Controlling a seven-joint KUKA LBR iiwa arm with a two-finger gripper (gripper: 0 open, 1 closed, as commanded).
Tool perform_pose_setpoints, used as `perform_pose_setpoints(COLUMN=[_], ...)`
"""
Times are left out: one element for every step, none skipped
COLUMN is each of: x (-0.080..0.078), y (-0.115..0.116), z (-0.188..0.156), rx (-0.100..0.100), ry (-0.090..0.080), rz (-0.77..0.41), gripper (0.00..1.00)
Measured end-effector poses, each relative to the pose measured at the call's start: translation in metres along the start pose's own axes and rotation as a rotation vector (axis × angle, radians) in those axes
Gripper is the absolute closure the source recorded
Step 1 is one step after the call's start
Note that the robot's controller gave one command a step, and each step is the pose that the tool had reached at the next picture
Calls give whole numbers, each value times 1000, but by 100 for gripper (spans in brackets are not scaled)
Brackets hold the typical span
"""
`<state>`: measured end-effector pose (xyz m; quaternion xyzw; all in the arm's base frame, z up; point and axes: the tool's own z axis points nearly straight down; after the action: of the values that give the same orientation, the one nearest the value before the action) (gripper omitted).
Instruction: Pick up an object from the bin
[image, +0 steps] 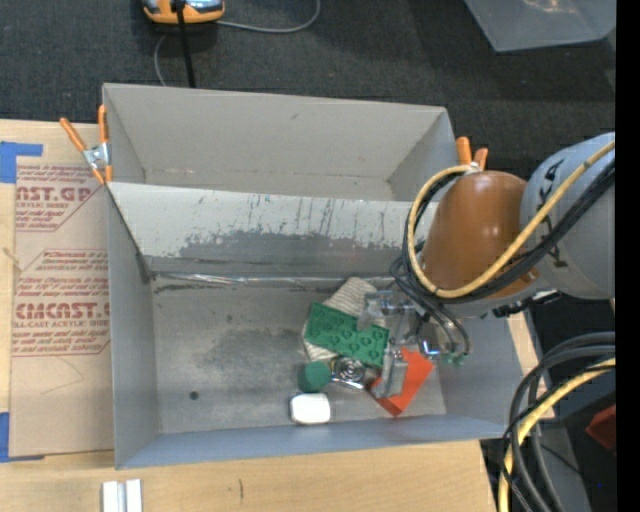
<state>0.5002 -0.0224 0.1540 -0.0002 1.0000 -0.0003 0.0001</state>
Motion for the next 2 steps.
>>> perform_pose_setpoints(x=[0,-1], y=[0,-12], z=[0,55], rx=[0,1], ry=[0,-2], rz=[0,3], gripper=[0,100])
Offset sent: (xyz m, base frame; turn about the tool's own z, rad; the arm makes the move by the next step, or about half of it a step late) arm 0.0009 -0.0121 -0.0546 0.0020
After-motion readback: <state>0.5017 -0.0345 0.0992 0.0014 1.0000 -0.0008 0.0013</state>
